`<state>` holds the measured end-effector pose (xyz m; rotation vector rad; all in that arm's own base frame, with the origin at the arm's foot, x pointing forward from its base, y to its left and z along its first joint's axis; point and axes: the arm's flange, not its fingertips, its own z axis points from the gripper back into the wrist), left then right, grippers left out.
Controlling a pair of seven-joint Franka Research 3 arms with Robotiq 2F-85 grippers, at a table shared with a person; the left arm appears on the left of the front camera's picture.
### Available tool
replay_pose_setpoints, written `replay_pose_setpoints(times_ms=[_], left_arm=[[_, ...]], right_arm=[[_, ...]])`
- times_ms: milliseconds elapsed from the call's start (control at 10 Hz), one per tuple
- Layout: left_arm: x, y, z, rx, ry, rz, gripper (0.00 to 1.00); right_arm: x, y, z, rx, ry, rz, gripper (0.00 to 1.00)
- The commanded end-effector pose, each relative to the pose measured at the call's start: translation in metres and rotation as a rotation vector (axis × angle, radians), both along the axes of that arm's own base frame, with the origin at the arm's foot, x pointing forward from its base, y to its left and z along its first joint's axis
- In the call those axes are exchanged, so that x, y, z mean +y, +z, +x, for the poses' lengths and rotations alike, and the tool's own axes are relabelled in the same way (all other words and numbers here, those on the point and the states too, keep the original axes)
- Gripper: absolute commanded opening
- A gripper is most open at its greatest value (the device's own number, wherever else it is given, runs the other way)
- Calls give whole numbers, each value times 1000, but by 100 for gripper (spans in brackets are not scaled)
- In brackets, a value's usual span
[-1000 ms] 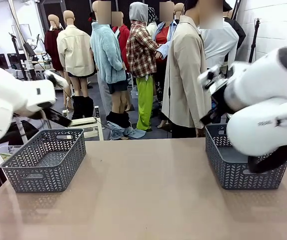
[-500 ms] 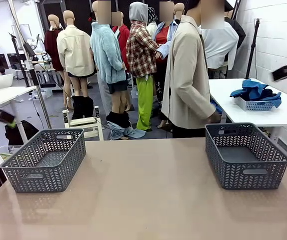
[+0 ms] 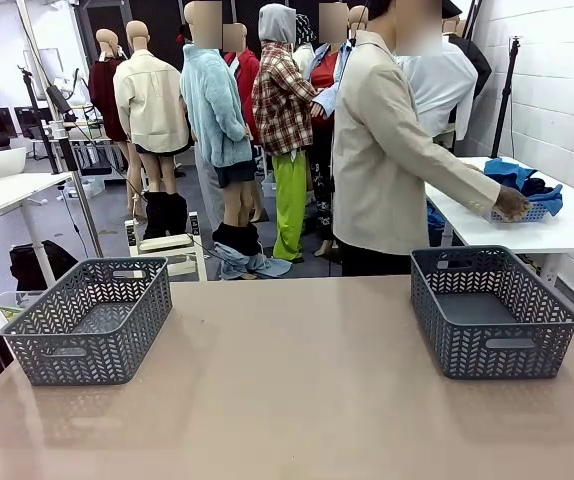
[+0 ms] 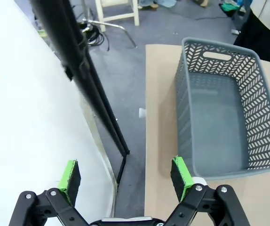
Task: Sort the tops and bottoms.
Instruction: Lift clothes from the center of the table with your left hand.
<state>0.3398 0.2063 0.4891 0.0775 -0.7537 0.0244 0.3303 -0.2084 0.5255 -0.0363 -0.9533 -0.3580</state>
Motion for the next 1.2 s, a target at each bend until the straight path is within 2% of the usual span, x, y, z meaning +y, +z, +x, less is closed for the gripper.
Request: replay_pose_setpoints(times_ms=[0, 100, 1100], left_arm=[[-12, 6, 4, 2, 2, 7, 100], [-12, 6, 4, 2, 2, 7, 100], [-12, 6, 4, 2, 2, 7, 100]], right_arm=[[46, -73, -40, -55, 93, 15, 100], [0, 0, 0, 0, 0, 0, 100], [0, 0, 0, 0, 0, 0, 100]])
